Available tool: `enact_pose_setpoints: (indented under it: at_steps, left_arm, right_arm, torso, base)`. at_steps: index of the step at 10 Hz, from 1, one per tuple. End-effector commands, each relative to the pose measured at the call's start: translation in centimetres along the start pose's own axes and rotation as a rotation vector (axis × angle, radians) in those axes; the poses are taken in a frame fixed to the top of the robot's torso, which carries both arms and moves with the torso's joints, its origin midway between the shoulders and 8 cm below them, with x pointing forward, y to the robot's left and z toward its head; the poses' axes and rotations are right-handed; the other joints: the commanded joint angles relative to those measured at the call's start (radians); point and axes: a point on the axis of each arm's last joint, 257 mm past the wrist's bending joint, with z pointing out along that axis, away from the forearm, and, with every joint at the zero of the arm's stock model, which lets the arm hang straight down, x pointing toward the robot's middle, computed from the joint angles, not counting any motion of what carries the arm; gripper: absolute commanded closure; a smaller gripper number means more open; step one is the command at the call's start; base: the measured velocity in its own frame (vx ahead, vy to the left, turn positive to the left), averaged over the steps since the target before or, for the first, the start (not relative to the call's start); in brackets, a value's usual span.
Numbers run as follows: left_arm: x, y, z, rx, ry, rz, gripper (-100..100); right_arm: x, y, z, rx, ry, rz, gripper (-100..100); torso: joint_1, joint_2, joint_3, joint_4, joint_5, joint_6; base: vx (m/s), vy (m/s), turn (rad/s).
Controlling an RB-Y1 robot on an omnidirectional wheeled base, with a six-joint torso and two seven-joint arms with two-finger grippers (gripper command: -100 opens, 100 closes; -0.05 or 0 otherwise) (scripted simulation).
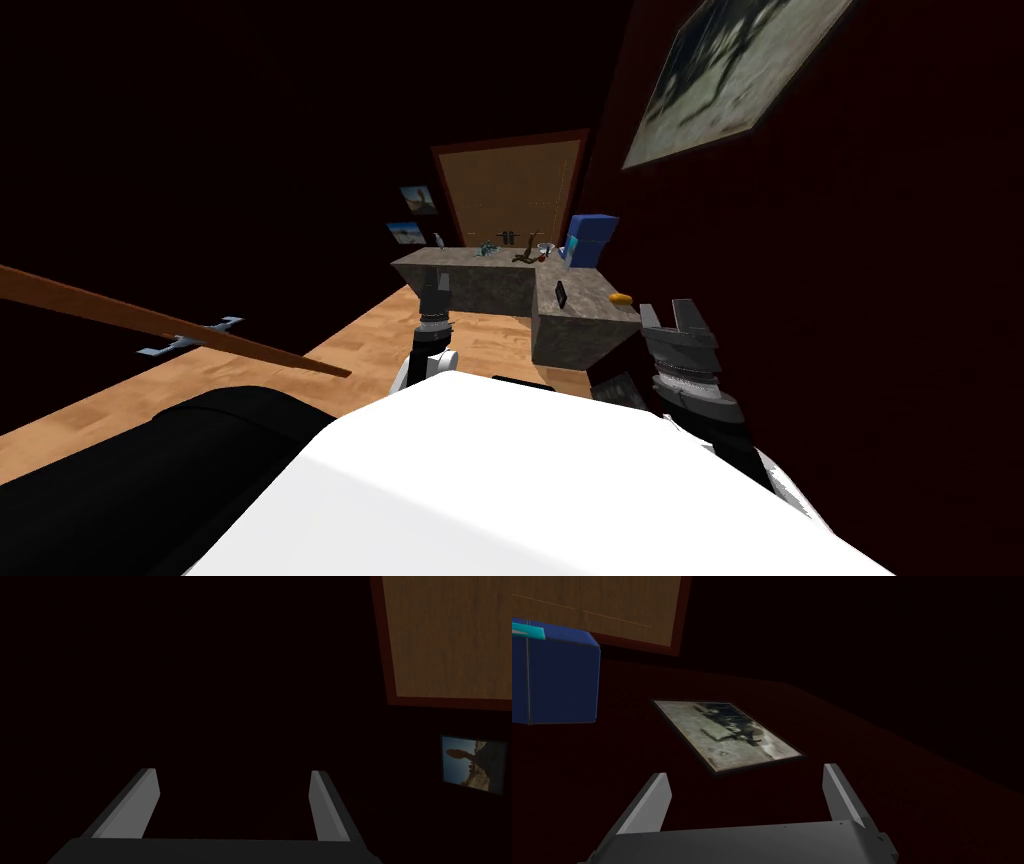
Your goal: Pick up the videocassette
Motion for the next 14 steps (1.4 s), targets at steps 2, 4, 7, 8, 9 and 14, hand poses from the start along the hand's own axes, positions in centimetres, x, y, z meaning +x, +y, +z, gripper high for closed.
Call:
enact_pose_setpoints:
  at_steps: [2,4,7,8,9,14]
  left_arm:
    - [0.0,0.0,0.0,0.0,0.0,0.0,0]
    - [0.0,0.0,0.0,0.0,0.0,0.0,0]
    - [0.0,0.0,0.0,0.0,0.0,0.0,0]
    - [0.0,0.0,0.0,0.0,0.0,0.0,0]
    - [0.0,0.0,0.0,0.0,0.0,0.0,0]
    - [0.0,0.0,0.0,0.0,0.0,0.0,0]
  right_arm:
    - [0.6,-1.2,-1.6,0.051,0.075,0.018,-100]
    - [1.0,-2.2,-2.8,0.091,0.128,0.03,-100]
    - [1.4,-3.2,-4.1,0.136,0.182,0.055,-100]
    - [1.6,-4.2,-5.6,0.183,0.237,0.059,-100]
    - [1.7,-4.2,-5.6,0.185,0.239,0.073,-100]
    - [2.1,-7.0,-10.8,0.351,0.403,0.112,-100]
  torso:
    - [-0.001,0.0,0.0,0.0,0.0,0.001]
    - [-0.001,-0.001,0.0,0.0,0.0,0.001]
    - [0.0,0.0,0.0,0.0,0.0,0.0]
    - [0.0,0.0,0.0,0.0,0.0,0.001]
    - [0.0,0.0,0.0,0.0,0.0,0.0]
    - [-0.001,-0.001,0.0,0.0,0.0,0.001]
  base:
    - [-0.027,0.043,0.136]
    - [-0.024,0.045,0.156]
    - [-0.029,0.052,0.149]
    - [-0.027,0.059,0.164]
    - [-0.021,0.047,0.157]
    - [-0.022,0.054,0.189]
